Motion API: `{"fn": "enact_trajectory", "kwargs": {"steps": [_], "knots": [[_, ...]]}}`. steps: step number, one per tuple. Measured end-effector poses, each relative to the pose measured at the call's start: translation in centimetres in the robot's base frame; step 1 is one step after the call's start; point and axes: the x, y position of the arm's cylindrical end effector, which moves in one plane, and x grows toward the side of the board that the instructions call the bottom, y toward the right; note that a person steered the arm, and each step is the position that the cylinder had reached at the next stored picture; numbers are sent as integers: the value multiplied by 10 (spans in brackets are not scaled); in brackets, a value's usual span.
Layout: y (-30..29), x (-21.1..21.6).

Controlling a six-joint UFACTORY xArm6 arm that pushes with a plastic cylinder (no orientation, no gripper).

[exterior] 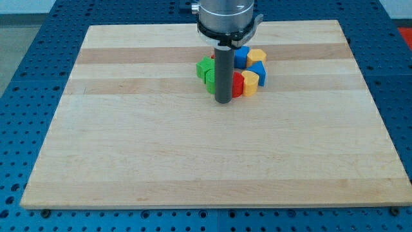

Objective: Arrange group of blocks together

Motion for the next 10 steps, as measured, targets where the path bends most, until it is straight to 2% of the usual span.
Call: {"fn": "enact_trajectory", "kwargs": {"steps": [2,3,5,6,8,10], "knots": [[0,3],[7,30],[70,16],[67,14],[65,-16],[64,-16]]}}
